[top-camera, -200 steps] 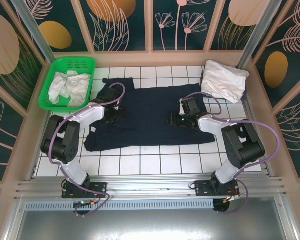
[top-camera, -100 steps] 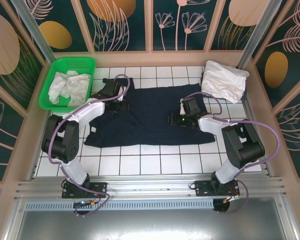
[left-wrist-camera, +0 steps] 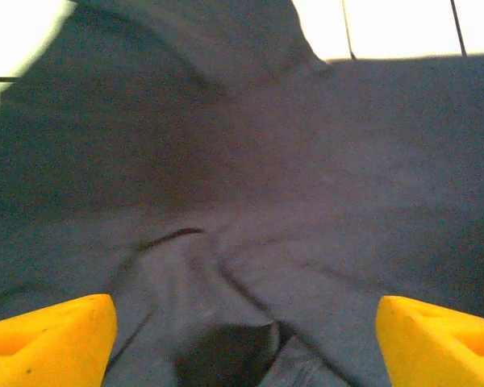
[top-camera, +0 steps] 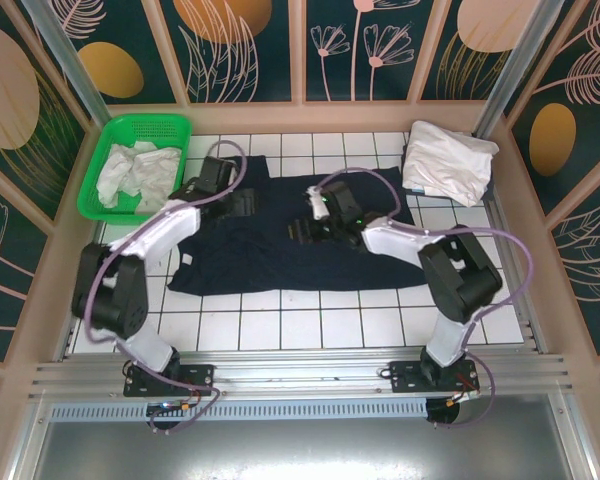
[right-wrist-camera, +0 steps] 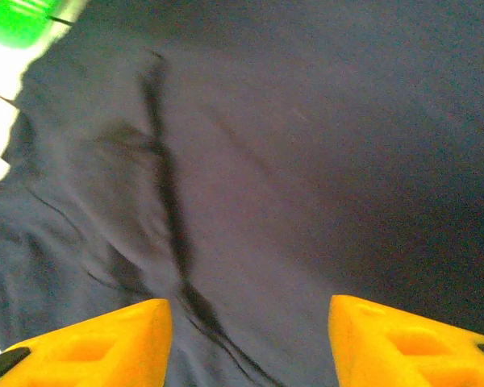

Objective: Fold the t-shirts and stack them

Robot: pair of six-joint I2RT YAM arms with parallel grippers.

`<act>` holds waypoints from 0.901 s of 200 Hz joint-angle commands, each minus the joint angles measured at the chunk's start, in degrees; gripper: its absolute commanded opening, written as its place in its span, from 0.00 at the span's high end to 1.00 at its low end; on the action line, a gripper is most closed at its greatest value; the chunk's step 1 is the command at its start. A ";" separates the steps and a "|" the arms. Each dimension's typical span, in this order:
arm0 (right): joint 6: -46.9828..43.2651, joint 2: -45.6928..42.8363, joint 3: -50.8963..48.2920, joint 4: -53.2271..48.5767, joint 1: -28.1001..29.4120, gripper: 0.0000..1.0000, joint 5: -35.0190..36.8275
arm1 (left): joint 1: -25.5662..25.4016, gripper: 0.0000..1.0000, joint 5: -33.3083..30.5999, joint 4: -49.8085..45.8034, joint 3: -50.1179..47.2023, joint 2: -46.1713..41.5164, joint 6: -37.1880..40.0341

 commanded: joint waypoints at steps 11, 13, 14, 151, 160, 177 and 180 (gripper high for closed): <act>-9.71 8.90 12.22 -0.13 5.67 0.44 -1.99 | 3.58 0.19 -6.27 -3.63 -12.66 -10.25 -12.99; -9.86 9.14 12.76 -0.16 5.76 0.44 -1.98 | 3.57 0.20 -5.99 -3.54 -13.70 -10.73 -13.38; -9.98 9.58 13.20 -0.26 5.90 0.44 -2.01 | 3.60 0.20 -5.83 -3.53 -14.11 -10.98 -13.57; -23.63 30.82 42.12 -18.86 10.60 0.60 -1.18 | 4.37 0.78 -4.25 -2.90 -32.71 -15.15 -22.78; -23.68 30.99 42.39 -19.28 10.59 0.67 -1.64 | 4.40 0.81 -4.22 -3.07 -33.03 -15.53 -22.90; -24.08 31.19 42.91 -20.29 10.60 0.81 -2.29 | 4.40 0.85 -5.07 -4.02 -33.56 -16.07 -23.21; -24.15 31.13 42.95 -20.38 10.60 0.83 -2.43 | 4.40 0.86 -5.24 -4.21 -33.62 -16.18 -23.32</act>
